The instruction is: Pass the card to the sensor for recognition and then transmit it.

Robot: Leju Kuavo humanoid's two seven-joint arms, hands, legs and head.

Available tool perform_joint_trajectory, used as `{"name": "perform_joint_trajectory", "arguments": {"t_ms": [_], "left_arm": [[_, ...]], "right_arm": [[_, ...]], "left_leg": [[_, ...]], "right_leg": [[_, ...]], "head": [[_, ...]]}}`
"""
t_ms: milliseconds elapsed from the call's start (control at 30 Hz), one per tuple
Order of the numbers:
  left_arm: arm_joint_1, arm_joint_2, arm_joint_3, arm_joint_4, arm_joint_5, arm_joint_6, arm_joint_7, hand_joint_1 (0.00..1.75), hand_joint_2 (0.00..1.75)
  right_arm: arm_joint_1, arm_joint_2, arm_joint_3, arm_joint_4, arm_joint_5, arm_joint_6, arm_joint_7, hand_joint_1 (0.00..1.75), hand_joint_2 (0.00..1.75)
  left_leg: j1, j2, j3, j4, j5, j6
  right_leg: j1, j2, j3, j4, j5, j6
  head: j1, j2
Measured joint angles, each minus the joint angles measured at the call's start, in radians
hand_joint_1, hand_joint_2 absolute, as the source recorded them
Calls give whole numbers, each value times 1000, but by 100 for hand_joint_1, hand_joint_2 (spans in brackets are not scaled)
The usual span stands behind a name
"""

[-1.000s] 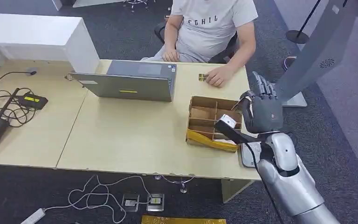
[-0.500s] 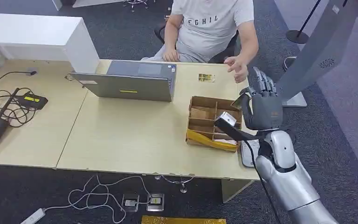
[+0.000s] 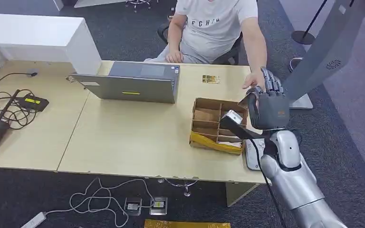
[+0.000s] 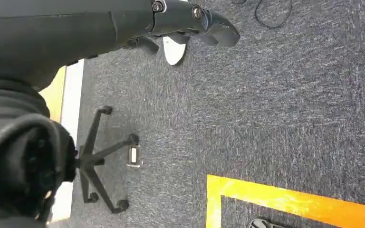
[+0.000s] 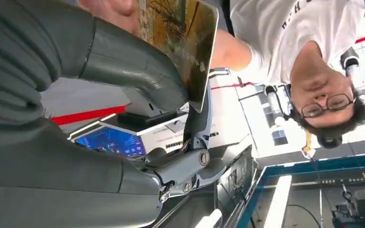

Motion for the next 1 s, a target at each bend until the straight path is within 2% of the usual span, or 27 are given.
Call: {"name": "perform_joint_trajectory", "arguments": {"t_ms": [433, 633, 667, 700, 733, 1000], "left_arm": [[0, 0, -6, 0, 0, -4, 0, 0, 0], [0, 0, -13, 0, -3, -13, 20, 0, 0], [0, 0, -13, 0, -3, -17, 26, 0, 0], [0, 0, -13, 0, -3, -18, 31, 0, 0], [0, 0, -13, 0, -4, -18, 37, 0, 0], [0, 3, -24, 5, -1, -27, 75, 0, 0]], "right_arm": [[-30, 7, -4, 50, -3, -4, -4, 175, 175], [-30, 8, -5, 66, -3, -5, -5, 175, 175], [-30, 8, -6, 68, -3, -5, -5, 152, 175], [-30, 8, -6, 69, -2, -5, -5, 10, 175], [-30, 8, -6, 71, -2, -5, -5, 0, 175], [-32, 9, -7, 83, 1, -33, -11, 0, 175]], "left_leg": [[0, 0, 0, 0, 0, 0], [0, 0, 0, 0, 0, 0], [0, 0, 0, 0, 0, 0], [0, 0, 0, 0, 0, 0], [0, 0, 0, 0, 0, 0], [0, 0, 0, 0, 0, 0]], "right_leg": [[0, 0, 0, 0, 0, 0], [0, 0, 0, 0, 0, 0], [0, 0, 0, 0, 0, 0], [0, 0, 0, 0, 0, 0], [0, 0, 0, 0, 0, 0], [0, 0, 0, 0, 0, 0]], "head": [[0, 0], [0, 0], [0, 0], [0, 0], [0, 0], [0, 0]]}}
